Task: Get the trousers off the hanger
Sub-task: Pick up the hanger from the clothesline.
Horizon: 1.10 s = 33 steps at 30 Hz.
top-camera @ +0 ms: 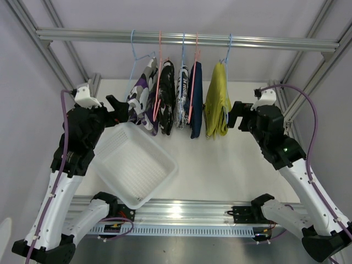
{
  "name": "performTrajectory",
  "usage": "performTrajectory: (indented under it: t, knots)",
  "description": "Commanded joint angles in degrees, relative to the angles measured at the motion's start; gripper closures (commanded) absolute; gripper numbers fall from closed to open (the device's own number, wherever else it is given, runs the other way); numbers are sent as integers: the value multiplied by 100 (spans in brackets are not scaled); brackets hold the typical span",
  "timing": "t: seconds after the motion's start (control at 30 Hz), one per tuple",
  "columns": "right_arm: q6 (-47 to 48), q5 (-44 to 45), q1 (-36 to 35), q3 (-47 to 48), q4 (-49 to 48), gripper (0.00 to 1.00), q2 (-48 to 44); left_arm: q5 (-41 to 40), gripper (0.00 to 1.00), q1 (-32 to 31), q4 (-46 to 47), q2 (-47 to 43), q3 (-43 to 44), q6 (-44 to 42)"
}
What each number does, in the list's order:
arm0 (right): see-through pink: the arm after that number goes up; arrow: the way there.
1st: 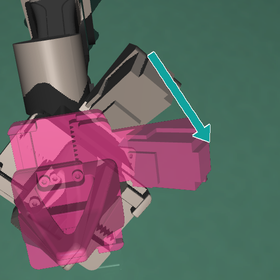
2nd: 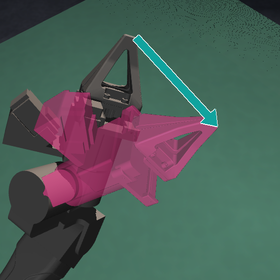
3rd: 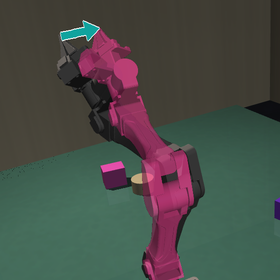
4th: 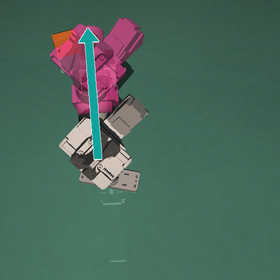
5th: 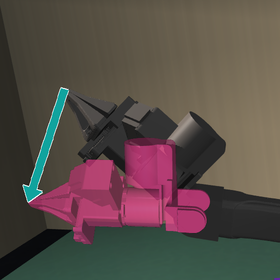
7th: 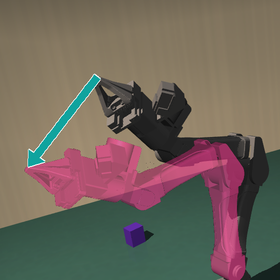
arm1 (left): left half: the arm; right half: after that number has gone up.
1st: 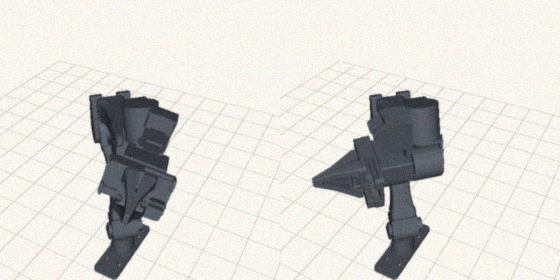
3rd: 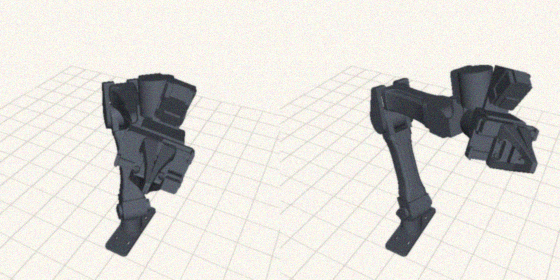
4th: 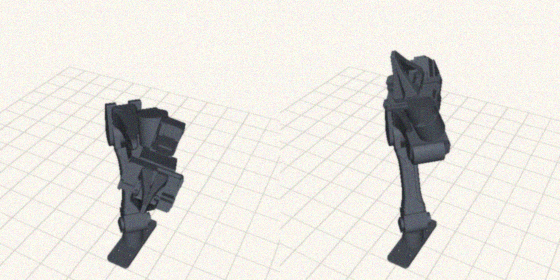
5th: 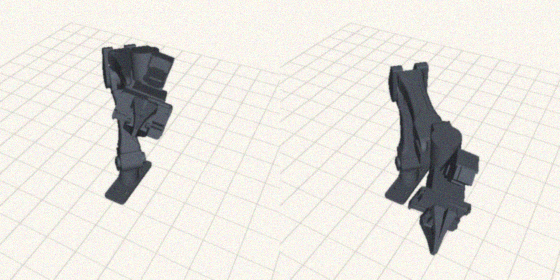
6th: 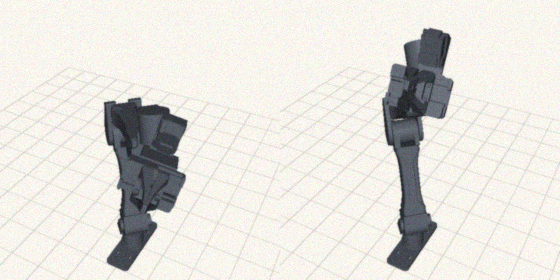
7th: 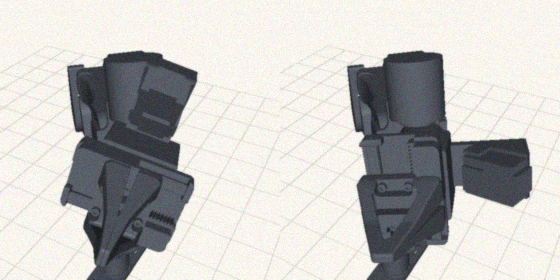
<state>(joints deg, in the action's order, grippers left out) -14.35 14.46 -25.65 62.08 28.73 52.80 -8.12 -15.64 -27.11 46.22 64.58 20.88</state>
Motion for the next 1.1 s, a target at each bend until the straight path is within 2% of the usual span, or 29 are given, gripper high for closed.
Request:
performTrajectory:
  t: [0.0,0.1,0.33,0.47,0.7,0.93,1.07]
  knots:
    - [239,407,51,611,44,1,257,170,1,-18,242,-51,38,-128]
    - [327,575,51,551,89,1,310,-75,0,-18,189,1,72,-181]
    - [354,154,113,-117,-210,1,126,-489,0,-1,162,194,265,-339]
    - [248,-65,104,-118,-114,1,196,-533,0,8,-13,537,932,-287]
    - [178,-374,-45,-162,-87,1,-6,72,0,8,-40,1292,1873,-111]
    - [222,-373,-160,-214,-113,1,-270,732,1,52,-531,2417,2812,-207]
    - [213,-435,-177,-214,-122,1,-261,1372,1,122,-357,2533,2762,-357]
